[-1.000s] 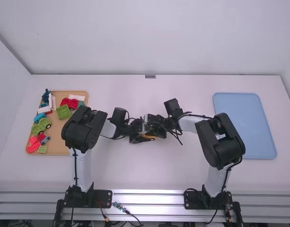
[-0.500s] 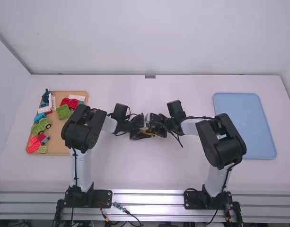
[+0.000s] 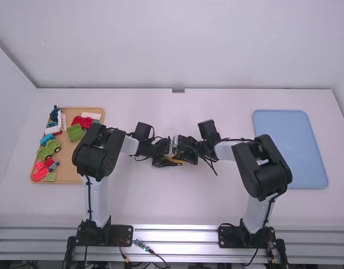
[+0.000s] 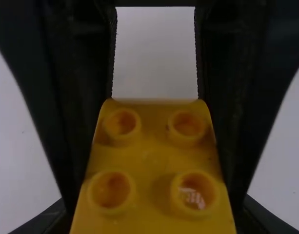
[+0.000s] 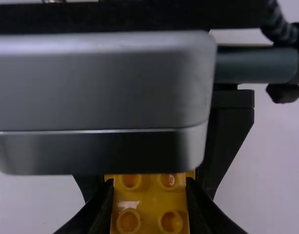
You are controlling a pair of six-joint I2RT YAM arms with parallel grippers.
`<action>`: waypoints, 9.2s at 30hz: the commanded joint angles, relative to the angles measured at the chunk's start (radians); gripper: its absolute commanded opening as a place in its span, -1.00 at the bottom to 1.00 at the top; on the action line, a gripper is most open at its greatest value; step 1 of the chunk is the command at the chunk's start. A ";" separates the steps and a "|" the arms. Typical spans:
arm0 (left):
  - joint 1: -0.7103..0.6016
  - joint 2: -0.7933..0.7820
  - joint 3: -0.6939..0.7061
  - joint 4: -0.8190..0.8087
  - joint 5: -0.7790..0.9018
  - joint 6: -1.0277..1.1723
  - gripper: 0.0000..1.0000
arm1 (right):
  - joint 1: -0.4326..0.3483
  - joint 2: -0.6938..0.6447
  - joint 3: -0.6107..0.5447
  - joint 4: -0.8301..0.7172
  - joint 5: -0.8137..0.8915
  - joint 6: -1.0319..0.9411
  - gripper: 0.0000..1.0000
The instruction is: Assemble lego blocks to make yellow taxi
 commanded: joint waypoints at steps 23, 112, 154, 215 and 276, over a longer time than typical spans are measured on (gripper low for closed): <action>0.001 0.016 -0.024 0.016 -0.042 0.017 -0.97 | 0.000 0.162 0.076 -0.087 0.153 0.009 -1.00; 0.000 0.017 -0.025 0.004 -0.043 0.009 -0.97 | 0.003 -0.008 0.113 -0.205 0.118 -0.018 -0.18; -0.009 0.020 -0.001 -0.031 -0.114 -0.102 0.90 | -0.150 -0.158 0.000 -0.293 0.028 -0.087 0.82; 0.334 -0.388 0.015 -0.515 -0.015 0.158 0.98 | 0.083 0.246 0.115 0.169 -0.046 0.088 -0.04; 0.275 -0.388 -0.176 0.058 -0.122 -0.307 0.98 | -0.946 0.012 0.003 0.075 0.461 0.403 0.99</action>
